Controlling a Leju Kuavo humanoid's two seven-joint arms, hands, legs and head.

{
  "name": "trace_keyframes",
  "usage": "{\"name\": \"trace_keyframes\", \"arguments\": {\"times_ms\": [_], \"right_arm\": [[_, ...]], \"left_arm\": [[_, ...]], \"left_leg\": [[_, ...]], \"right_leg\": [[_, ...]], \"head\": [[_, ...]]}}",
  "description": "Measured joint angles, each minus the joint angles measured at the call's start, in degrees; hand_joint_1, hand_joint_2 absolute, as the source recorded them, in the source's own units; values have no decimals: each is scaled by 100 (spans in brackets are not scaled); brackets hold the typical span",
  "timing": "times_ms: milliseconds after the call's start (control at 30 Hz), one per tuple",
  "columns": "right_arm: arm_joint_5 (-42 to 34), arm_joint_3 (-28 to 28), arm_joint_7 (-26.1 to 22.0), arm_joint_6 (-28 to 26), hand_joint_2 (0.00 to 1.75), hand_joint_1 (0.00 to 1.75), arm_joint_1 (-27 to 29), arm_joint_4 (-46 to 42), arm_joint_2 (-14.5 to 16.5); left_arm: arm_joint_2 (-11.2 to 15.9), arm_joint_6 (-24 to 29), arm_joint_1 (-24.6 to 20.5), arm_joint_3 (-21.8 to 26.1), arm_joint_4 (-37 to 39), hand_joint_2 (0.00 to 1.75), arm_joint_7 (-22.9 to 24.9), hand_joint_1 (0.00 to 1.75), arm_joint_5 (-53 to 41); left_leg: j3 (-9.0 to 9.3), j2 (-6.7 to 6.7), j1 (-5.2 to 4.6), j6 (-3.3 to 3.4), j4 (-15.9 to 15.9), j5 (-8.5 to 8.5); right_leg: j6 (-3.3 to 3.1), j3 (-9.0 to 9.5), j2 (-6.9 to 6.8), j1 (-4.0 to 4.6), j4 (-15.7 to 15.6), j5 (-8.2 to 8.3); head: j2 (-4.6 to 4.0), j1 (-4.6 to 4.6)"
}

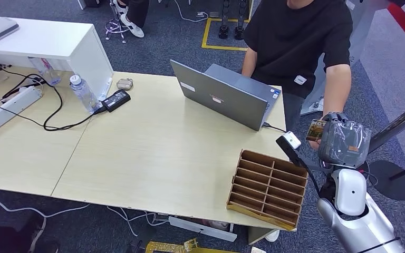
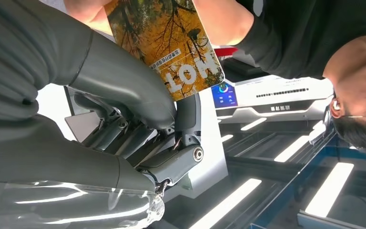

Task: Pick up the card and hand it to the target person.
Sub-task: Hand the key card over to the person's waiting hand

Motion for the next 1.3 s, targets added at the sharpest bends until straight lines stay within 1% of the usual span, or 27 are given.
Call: {"name": "trace_keyframes", "arguments": {"times_ms": [33,67,133,400,533,633,833,900,1033,1133,1300], "right_arm": [[-2,-1,3,2,175,78,0,1,0],[-4,-1,7,5,175,45,0,4,0],[-12,-3,18,19,175,0,0,16,0],[-145,-15,125,137,175,0,0,75,-3],[-225,-22,130,59,175,0,0,81,-4],[-284,-46,144,-185,175,0,0,68,-4],[-418,-188,167,-963,175,0,50,-303,1],[-463,-289,32,-1118,175,0,148,-607,21],[-502,-535,-383,-1157,175,0,466,-1320,163],[-546,-721,-642,-1157,175,0,727,-1828,298],[-782,-1045,-1169,-1157,175,0,1131,-2517,607]], "left_arm": [[0,0,0,-1,0,0,0,0,0],[0,-1,0,-1,0,0,1,0,0],[0,-1,0,-4,0,0,2,0,-1],[0,-11,-1,-26,0,0,4,0,-10],[1,-11,-1,-28,0,0,14,0,-11],[5,-13,0,-29,1,0,7,0,-10],[15,-5,23,-28,4,0,-3,0,30],[19,9,47,-28,5,0,-22,0,83],[28,42,120,-26,7,0,-67,0,177],[34,72,177,-24,9,0,-95,0,223],[42,120,236,-17,16,0,-150,0,298]], "left_leg": [[0,0,0,0,0,0],[0,0,0,0,0,0],[0,0,0,0,0,0],[1,0,0,0,0,0],[1,0,0,0,0,0],[1,0,0,0,0,0],[1,0,0,0,0,0],[1,0,0,0,0,0],[1,-1,0,0,-1,0],[1,-2,1,0,-2,0],[2,-1,0,0,-2,0]], "right_leg": [[0,0,0,0,0,0],[0,0,0,0,0,0],[0,0,0,0,0,0],[0,0,1,0,0,0],[0,0,1,0,0,0],[0,0,1,0,0,0],[0,0,1,0,0,0],[0,1,0,0,0,0],[0,0,-1,1,0,-1],[0,0,-2,1,0,-1],[0,1,-1,1,-1,-1]], "head": [[0,0],[0,0],[0,0],[0,-1],[0,0],[0,0],[0,0],[0,1],[0,-1],[0,1],[0,0]]}}
